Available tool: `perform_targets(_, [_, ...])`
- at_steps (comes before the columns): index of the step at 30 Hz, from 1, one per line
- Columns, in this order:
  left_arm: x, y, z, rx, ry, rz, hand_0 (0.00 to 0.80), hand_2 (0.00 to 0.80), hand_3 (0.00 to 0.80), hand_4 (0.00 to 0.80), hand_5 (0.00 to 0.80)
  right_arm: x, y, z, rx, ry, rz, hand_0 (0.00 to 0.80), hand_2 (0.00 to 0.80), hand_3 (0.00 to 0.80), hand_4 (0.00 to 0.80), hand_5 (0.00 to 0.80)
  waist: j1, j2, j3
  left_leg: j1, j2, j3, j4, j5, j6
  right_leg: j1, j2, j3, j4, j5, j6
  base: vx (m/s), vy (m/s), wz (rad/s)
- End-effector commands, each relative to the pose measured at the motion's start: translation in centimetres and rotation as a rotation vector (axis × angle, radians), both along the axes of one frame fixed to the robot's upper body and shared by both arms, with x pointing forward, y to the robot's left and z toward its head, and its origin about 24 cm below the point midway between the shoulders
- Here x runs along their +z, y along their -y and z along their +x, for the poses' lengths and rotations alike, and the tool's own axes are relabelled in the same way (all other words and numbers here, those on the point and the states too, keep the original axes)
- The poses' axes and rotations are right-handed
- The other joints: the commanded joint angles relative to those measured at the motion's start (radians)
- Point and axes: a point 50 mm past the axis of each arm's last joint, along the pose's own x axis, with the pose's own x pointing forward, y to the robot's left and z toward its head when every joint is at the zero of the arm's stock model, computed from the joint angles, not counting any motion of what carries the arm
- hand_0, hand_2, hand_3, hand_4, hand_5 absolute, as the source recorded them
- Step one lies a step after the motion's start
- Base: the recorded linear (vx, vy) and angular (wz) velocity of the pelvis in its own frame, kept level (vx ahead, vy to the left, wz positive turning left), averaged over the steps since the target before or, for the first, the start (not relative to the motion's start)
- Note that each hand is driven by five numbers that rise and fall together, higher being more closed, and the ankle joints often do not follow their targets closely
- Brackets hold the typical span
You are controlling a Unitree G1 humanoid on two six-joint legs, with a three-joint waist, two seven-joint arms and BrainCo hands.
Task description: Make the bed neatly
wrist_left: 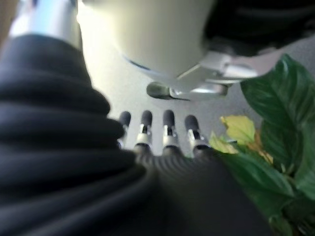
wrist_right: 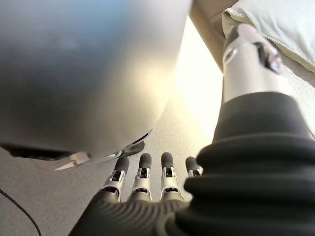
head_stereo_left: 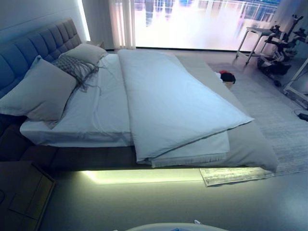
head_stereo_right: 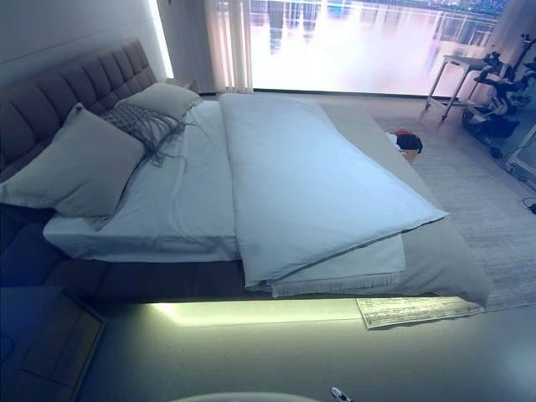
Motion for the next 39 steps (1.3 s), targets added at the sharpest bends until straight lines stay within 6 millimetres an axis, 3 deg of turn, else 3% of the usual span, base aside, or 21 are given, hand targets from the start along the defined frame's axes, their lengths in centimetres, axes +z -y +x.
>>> perform_targets(1, [-0.4,2.7,1.6,-0.058,0.009,-0.05,0.0,0.0,0.0,0.0,0.0,0.3,-1.1,4.2,0.024,0.074,0.023,0.0,0.0,0.0,0.0,0.0,-0.029,0.014,0.027,0.013,-0.039,0.038,0.006,-0.065,0.049,0.032,-0.006,0.017,0.004,-0.037,0.04,0.0,0.0,0.0])
perform_targets(8, [-0.3,2.2,1.2,-0.087,-0.001,-0.029,0.0,0.0,0.0,0.0,0.0,0.5,-1.2,5.0,0.049,0.105,0.037,0.0,0.0,0.0,0.0,0.0,-0.029,0.016,0.034,0.014,-0.033,0.041,0.007,-0.061,0.049,0.031,-0.002,0.018,0.019,-0.044,0.036,0.035,-0.041,0.0])
perform_targets(17, [-0.2,1.2,0.6,-0.184,-0.046,0.022,0.0,0.0,0.0,0.0,0.0,0.7,-0.5,5.7,-0.066,0.133,0.026,0.0,0.0,0.0,0.0,0.0,-0.041,0.021,0.058,0.004,0.001,0.046,0.059,-0.058,0.04,0.013,0.02,0.028,0.073,-0.079,0.009,0.036,-0.115,-0.05])
perform_targets(22, [-0.2,1.7,2.2,-0.174,0.024,0.028,0.0,0.0,0.0,0.0,0.0,0.6,0.5,4.8,-0.079,0.074,-0.008,0.0,0.0,0.0,0.0,0.0,-0.068,0.014,0.091,-0.054,0.034,0.051,0.235,-0.084,0.034,-0.015,0.031,0.037,0.142,-0.106,-0.029,0.051,-0.116,-0.14])
perform_targets(24, [-0.1,1.8,3.2,-0.118,0.078,0.02,0.0,0.0,0.0,0.0,0.0,0.6,0.8,4.2,-0.053,0.041,-0.017,0.0,0.0,0.0,0.0,0.0,-0.073,0.002,0.097,-0.101,0.047,0.062,0.376,-0.061,0.041,-0.017,0.03,0.035,0.153,-0.117,-0.054,0.107,-0.147,-0.29])
perform_targets(25, [-0.1,1.9,3.7,-0.11,0.106,0.011,0.0,0.0,0.0,0.0,0.0,0.5,1.0,3.8,-0.037,0.025,-0.024,0.0,0.0,0.0,0.0,0.0,-0.069,-0.003,0.102,-0.149,0.045,0.052,0.464,-0.034,0.043,-0.013,0.031,0.033,0.157,-0.119,-0.066,0.123,-0.146,-0.39])
perform_targets(27, [0.0,2.3,4.5,-0.126,0.14,-0.005,0.0,0.0,0.0,0.0,0.0,0.5,1.4,3.3,0.001,-0.012,-0.044,0.0,0.0,0.0,0.0,0.0,-0.05,-0.002,0.119,-0.237,-0.002,0.025,0.513,-0.022,0.048,0.003,0.036,0.05,0.174,-0.129,-0.064,0.159,-0.051,-0.29])
perform_targets(28, [0.0,2.4,4.7,-0.111,0.147,-0.012,0.0,0.0,0.0,0.0,0.0,0.5,1.6,3.1,0.01,-0.024,-0.053,0.0,0.0,0.0,0.0,0.0,-0.042,0.009,0.128,-0.257,-0.012,0.037,0.461,-0.005,0.041,0.012,0.045,0.057,0.181,-0.138,-0.058,0.231,0.048,-0.31])
perform_targets(31, [0.1,1.7,4.7,-0.034,0.153,-0.006,0.0,0.0,0.0,0.0,0.0,0.8,2.6,3.4,0.02,-0.016,-0.052,0.0,0.0,0.0,0.0,0.0,-0.029,0.033,0.138,-0.262,0.016,0.085,0.259,0.057,0.023,0.071,0.072,0.054,0.17,-0.183,-0.054,0.299,0.094,-0.2])
perform_targets(33, [0.0,1.3,3.8,0.002,0.126,0.023,0.0,0.0,0.0,0.0,0.0,0.9,2.6,3.6,0.018,-0.002,-0.038,0.0,0.0,0.0,0.0,0.0,0.005,0.041,0.134,-0.285,0.029,0.024,0.057,0.145,-0.008,0.143,0.088,0.088,0.142,-0.209,-0.042,0.402,0.107,-0.2])
perform_targets(35, [-0.1,1.2,2.9,0.056,0.103,0.036,0.0,0.0,0.0,0.0,0.0,0.9,2.5,3.6,0.019,0.008,-0.022,0.0,0.0,0.0,0.0,0.0,0.026,0.039,0.133,-0.338,0.045,-0.025,0.006,0.179,-0.026,0.183,0.091,0.11,0.128,-0.237,-0.04,0.324,0.094,-0.4])
perform_targets(36, [-0.1,1.2,2.3,0.089,0.097,0.048,0.0,0.0,0.0,0.0,0.0,0.9,2.4,3.5,0.027,0.008,-0.016,0.0,0.0,0.0,0.0,0.0,0.032,0.039,0.131,-0.357,0.056,-0.036,0.006,0.189,-0.034,0.201,0.088,0.114,0.121,-0.25,-0.039,0.317,0.157,-0.65])
perform_targets(39, [-0.2,0.8,1.5,0.095,0.098,0.074,0.0,0.0,0.0,0.0,0.0,0.7,2.3,2.9,0.058,-0.006,-0.015,0.0,0.0,0.0,0.0,0.0,0.036,0.048,0.123,-0.374,0.087,-0.013,0.006,0.187,-0.039,0.234,0.068,0.113,0.129,-0.288,-0.03,0.318,0.243,-0.15])
